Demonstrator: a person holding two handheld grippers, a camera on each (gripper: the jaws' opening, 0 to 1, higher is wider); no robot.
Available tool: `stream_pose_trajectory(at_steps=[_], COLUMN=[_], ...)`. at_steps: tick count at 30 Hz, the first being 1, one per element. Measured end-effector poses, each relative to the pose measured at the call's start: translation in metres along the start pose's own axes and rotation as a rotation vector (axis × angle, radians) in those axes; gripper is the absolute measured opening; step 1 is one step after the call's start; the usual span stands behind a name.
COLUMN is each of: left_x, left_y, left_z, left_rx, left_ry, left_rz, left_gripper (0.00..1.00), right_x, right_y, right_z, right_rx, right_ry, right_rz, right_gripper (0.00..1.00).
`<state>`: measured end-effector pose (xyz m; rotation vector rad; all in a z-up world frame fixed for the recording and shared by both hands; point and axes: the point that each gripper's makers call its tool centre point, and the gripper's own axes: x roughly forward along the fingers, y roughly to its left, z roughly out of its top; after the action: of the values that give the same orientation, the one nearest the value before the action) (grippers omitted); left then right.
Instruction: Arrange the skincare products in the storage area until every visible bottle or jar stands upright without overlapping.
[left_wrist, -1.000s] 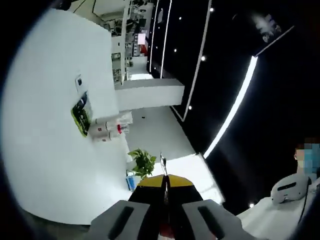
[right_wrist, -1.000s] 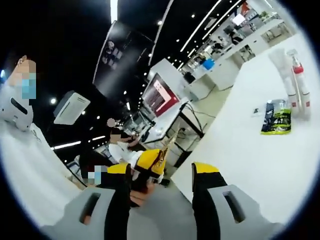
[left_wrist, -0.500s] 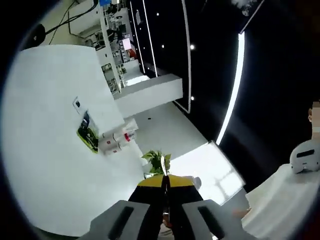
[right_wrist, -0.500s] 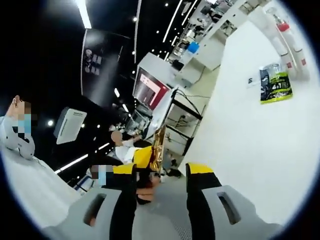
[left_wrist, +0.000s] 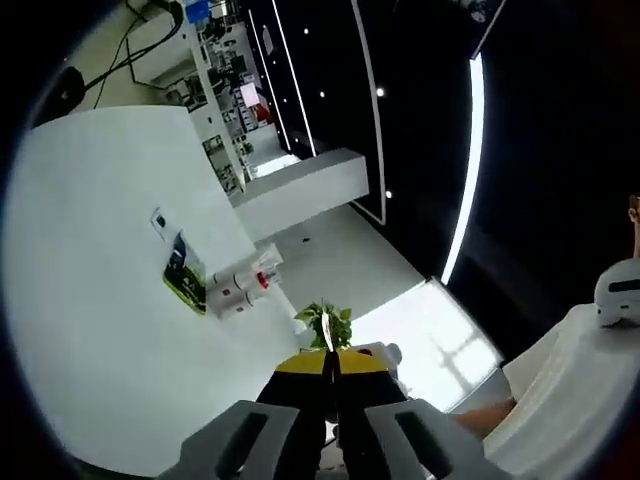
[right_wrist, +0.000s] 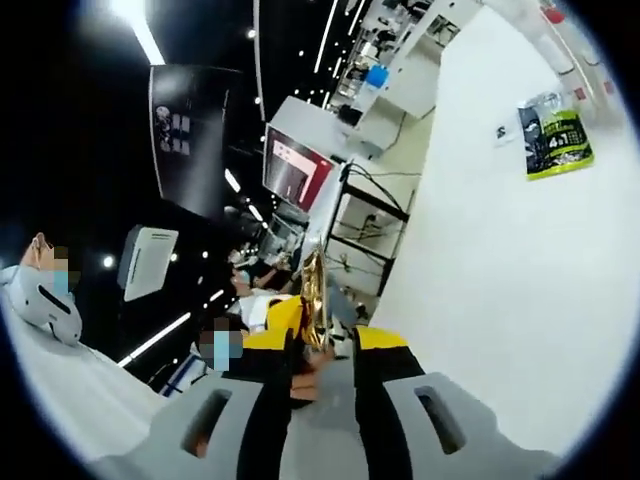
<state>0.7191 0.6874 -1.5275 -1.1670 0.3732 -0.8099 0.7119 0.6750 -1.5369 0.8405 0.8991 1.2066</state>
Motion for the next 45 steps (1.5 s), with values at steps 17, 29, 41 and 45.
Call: stream_pose_trajectory(at_steps=[17,29,41,45], left_x=[0.002,0.0,0.002,0.002], left_y=[-0.003,-0.003,0.001,0.003], left_z=[-0.01,-0.008,-0.014,-0.013], left_rx=[-0.008,-0.017,-0.02,-0.032], left_ry=[0.056,0.044,0.071,0.069], left_rz=[-0.01,-0.001,0.018,0.03], left_gripper=[0.01,0.01,0.01,0.02], right_x=[-0.003,0.0,-0.005,-0.004], right_y=[0.002,0.006,0.001,0.001], right_z=[-0.004,-0.004,-0.006,-0.006], right_rx=[0.057,0.098,0.097,0.094], right_ry=[-0.02,-0.025,-0.031,-0.034], right_rz=[0.017,0.049,0.044,0.044], right_gripper=[0.06,0.01,0.0,0.0])
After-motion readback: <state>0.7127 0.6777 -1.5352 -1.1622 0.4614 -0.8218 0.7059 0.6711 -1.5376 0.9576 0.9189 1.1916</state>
